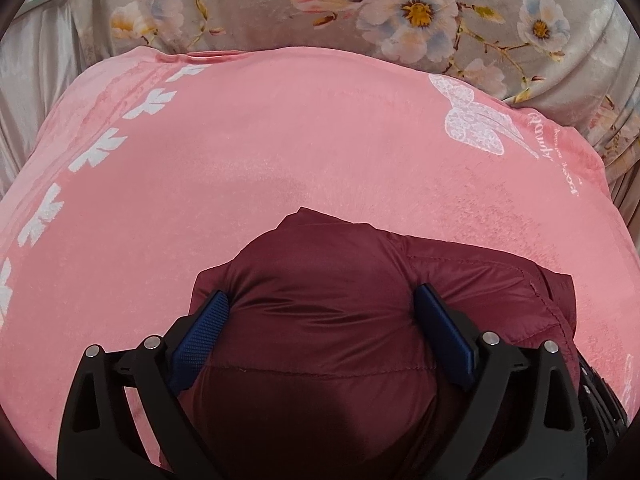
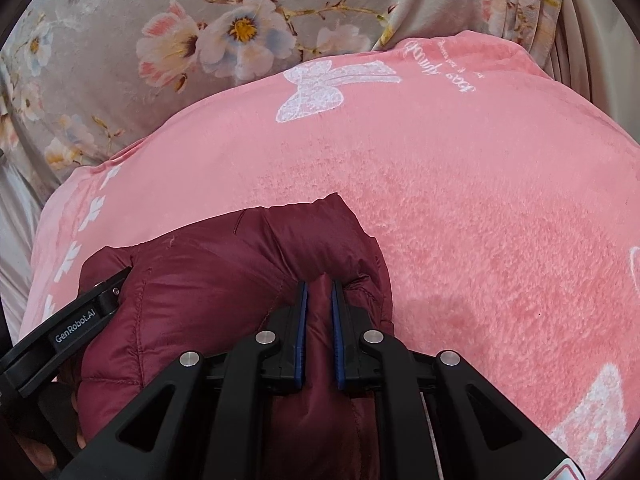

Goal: Fold large clothes

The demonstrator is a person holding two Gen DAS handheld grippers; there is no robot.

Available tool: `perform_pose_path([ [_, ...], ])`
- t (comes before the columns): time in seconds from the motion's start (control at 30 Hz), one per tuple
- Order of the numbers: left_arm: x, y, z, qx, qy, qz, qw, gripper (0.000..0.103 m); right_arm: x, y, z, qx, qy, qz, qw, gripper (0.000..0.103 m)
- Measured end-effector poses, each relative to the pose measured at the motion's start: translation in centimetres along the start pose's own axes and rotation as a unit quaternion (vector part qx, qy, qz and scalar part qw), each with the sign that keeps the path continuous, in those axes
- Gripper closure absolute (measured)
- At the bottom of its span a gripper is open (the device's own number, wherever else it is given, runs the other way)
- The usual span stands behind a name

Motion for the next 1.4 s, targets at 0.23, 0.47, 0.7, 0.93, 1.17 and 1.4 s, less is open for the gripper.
perform_pose_path([
  [0.23,0.4,0.1,0.1,0.007,-0.013,0.008,0.9999,0.011,-0.1,0.1,0.5,-0.003,0.007,-0.004,1.000,0.095],
  [0.47,0.2,0.1,0.2,0.004,-0.007,0.004,1.0000,0.009,0.4,0.0,0.2,0.005,-0.016,0.014,1.000,0.093],
  [0.7,-5.6,0.6,-5.1,-0.025,0.128,-0.061,0.9896,0.009,2.8,2.5,-9.1,0.065,-0.044,0.048,0.996,0.047],
  [0.93,-8.7,5.6,-8.3,-0.078,0.183,-0.065,0.9779,0.009,4.9,8.3,-13.8,0.010,-0.084,0.066,0.994,0.043],
  [1.17,-7.8,9.5,-7.9,-0.128,0.206,-0.054,0.9687,0.009,3.7,10.8,-13.0,-0.018,-0.129,0.100,0.986,0.039],
  [1.4,-7.4,10.5,-7.5,-0.171,0.257,-0.073,0.9483,0.011,2.3,11.8,-12.8,-0.022,-0.155,0.114,0.981,0.059],
])
Point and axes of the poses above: each gripper's, at about its wrist camera, not at the fingertips, and z roughly the way its jaws point, x to its right, y to its underside, the point moved 4 cm from there along z, roughly the way its jaws point, and after that the axes turned 8 degrees about -y, right-handed, at the moved point
